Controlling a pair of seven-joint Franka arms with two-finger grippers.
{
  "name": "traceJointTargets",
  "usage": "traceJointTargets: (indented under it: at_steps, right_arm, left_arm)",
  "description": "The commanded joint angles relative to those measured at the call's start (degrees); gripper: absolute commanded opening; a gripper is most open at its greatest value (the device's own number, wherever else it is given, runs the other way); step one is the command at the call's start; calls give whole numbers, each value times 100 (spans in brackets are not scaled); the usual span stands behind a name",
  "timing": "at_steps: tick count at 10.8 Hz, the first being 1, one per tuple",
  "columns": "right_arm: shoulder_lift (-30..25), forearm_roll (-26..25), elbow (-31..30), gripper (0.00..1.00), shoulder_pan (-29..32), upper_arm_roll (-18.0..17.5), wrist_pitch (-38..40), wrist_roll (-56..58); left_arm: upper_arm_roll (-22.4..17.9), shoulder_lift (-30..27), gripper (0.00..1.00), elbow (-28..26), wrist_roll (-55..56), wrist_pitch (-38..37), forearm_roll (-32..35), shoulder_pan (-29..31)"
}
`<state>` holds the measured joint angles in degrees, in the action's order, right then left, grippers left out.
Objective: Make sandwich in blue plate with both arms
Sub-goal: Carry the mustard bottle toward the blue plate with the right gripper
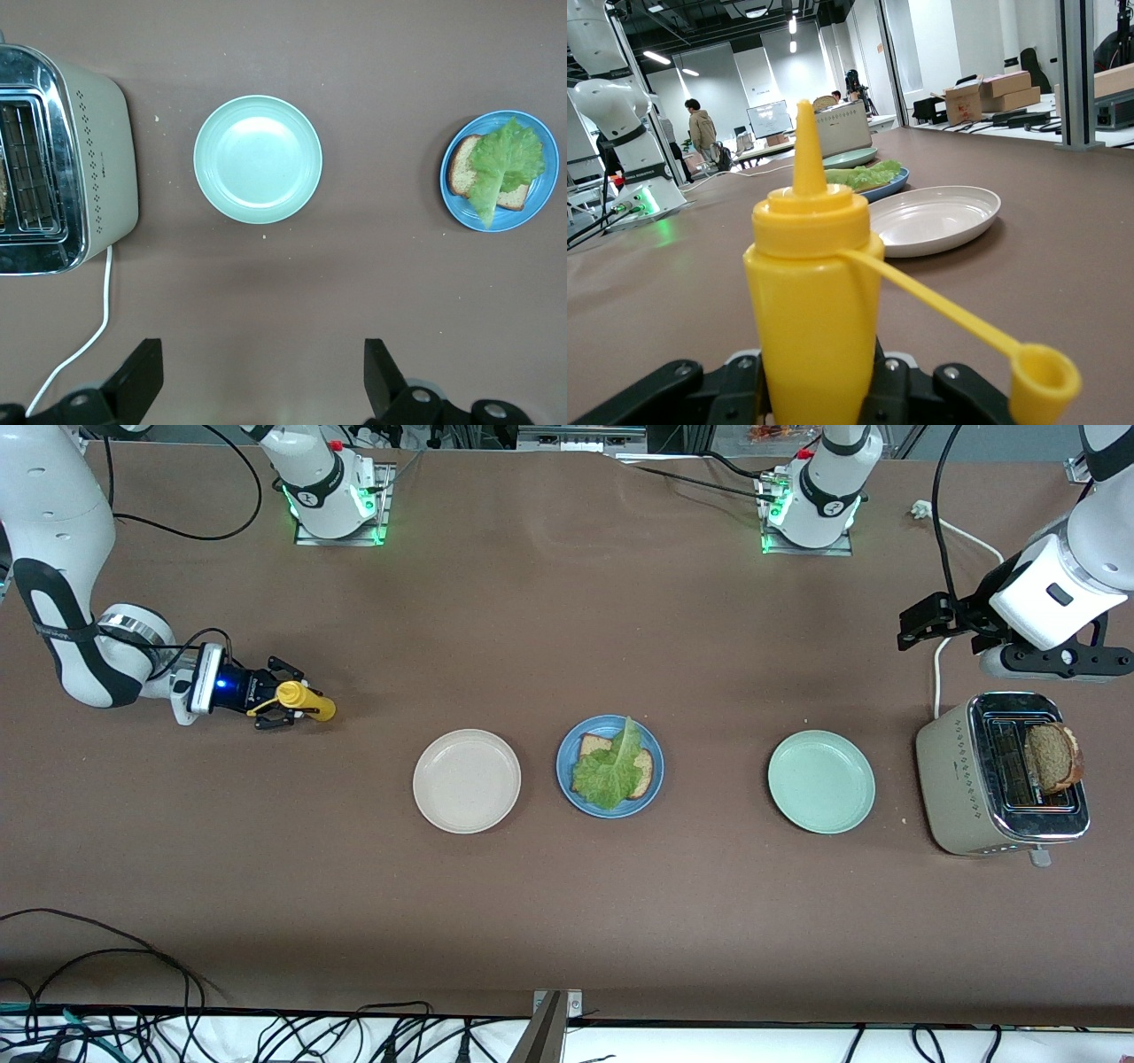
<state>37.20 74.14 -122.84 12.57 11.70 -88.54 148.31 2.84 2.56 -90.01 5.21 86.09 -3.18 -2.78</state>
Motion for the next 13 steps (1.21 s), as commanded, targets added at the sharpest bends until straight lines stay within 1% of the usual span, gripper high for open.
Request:
traceJointTargets:
  at_steps: [1, 2, 4, 8, 10, 12, 13]
  right_arm:
    - [-308, -432, 347, 0, -219, 130, -451, -1404]
    - [-440, -548, 436, 0, -263, 122, -645, -1828]
    - [-792, -654, 437, 0, -491, 131, -1076, -2278]
    - [-1468, -971, 375, 0, -1071, 131, -2042, -3385]
    - [-1872, -1382, 331, 0, -1544, 122, -2683, -4305]
    - [-2111, -1769, 340, 0, -2010, 113, -3185, -5228]
    - [-2303, -2145, 349, 0, -2308, 113, -3457, -5877]
  left_arm:
    - [15, 43, 100, 116, -46, -4, 46, 15]
    - [15, 43, 100, 116, -38, -4, 46, 15]
    - [15, 43, 100, 116, -46, -4, 54, 15]
    - [15, 43, 100, 116, -38, -4, 46, 15]
    - [15, 43, 100, 116, -46, -4, 54, 15]
    - [6, 43, 100, 116, -46, -4, 54, 15]
    - [14, 43, 100, 116, -46, -4, 46, 15]
